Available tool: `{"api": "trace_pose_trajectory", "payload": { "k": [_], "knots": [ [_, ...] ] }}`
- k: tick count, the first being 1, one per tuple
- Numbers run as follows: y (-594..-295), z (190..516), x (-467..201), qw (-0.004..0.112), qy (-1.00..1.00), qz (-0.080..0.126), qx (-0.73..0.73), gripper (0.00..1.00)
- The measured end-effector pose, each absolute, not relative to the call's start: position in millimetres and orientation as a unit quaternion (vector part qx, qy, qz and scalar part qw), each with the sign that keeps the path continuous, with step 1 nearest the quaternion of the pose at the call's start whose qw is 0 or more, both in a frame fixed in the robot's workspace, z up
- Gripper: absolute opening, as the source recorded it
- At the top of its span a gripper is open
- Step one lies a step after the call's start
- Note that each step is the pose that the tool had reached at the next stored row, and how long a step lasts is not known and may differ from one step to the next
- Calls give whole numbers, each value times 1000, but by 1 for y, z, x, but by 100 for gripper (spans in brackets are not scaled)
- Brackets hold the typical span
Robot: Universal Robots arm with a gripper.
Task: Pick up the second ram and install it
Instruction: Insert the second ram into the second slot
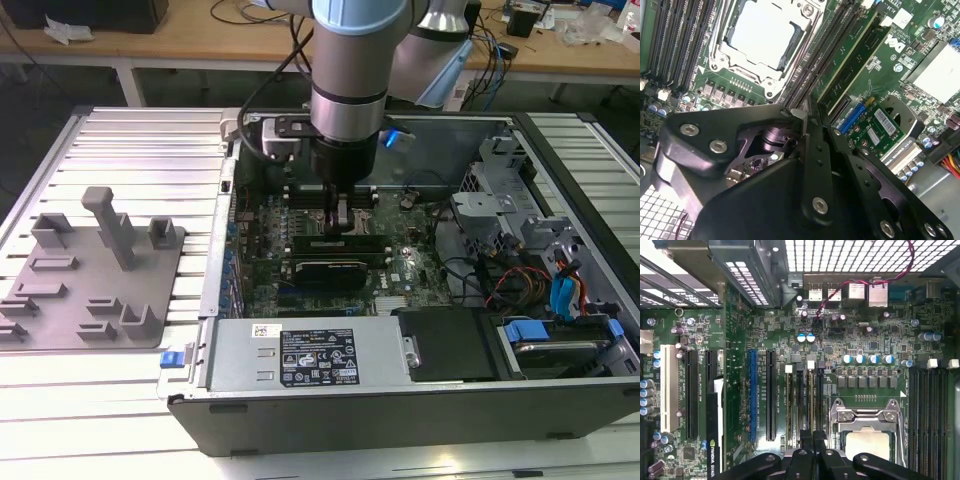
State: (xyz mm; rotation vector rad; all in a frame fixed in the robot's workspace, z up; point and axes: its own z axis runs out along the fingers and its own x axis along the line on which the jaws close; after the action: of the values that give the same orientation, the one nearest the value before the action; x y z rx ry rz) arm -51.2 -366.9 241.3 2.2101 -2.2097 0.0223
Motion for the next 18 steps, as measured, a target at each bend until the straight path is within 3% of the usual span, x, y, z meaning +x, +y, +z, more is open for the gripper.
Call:
{"api": "trace_pose_trajectory", "payload": {
  "k": [18],
  "knots": [
    [-367,235,-52,7,-707,8,707,9]
  ]
}}
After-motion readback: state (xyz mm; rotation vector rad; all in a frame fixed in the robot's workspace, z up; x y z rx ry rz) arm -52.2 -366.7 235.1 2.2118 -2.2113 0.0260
